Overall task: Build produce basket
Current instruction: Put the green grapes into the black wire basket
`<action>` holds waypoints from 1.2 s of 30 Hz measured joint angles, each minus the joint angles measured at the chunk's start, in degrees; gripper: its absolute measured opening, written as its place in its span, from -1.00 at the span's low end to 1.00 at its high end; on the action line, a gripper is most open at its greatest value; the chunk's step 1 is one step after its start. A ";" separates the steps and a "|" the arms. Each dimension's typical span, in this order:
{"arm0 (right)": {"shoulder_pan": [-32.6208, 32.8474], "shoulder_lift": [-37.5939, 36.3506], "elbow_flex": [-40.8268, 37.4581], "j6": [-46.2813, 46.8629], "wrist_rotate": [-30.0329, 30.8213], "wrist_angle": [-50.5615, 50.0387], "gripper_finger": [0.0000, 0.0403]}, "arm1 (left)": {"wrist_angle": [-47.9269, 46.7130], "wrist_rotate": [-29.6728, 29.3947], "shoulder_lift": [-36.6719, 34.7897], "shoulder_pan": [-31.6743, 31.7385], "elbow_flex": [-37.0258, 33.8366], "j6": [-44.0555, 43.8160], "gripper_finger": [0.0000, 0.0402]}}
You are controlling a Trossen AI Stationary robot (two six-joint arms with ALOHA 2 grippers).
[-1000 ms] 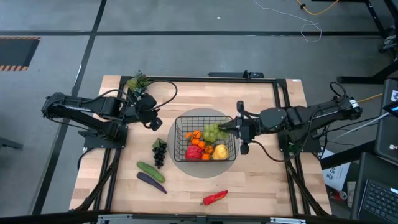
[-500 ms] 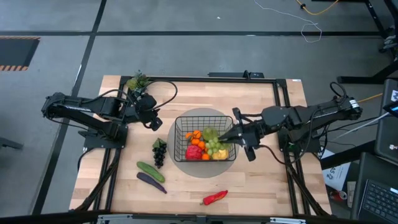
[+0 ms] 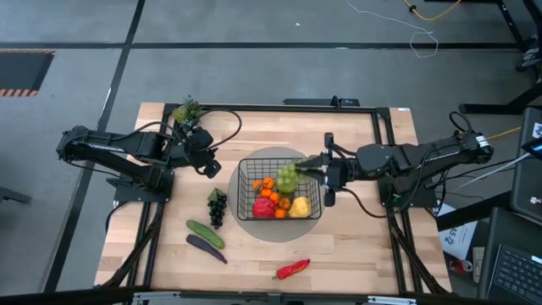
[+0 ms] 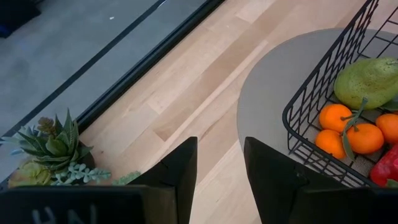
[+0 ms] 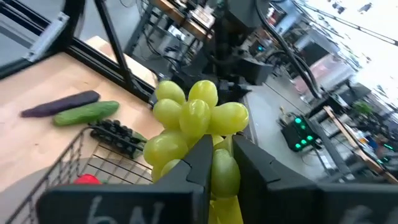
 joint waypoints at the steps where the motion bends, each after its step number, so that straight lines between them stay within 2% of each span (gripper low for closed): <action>1: 0.02 0.00 0.00 0.00 -0.42 -0.01 -0.73 | 0.00 0.00 0.00 0.00 0.00 0.00 -0.36; 25: -1.99 0.00 0.00 -0.19 -0.49 -0.69 -0.68 | 0.00 0.00 0.00 -0.02 0.00 -0.06 -0.36; 36: -1.99 0.00 0.00 -0.20 -0.47 -0.48 -0.28 | 0.00 0.00 0.00 -0.02 0.00 -0.07 -0.36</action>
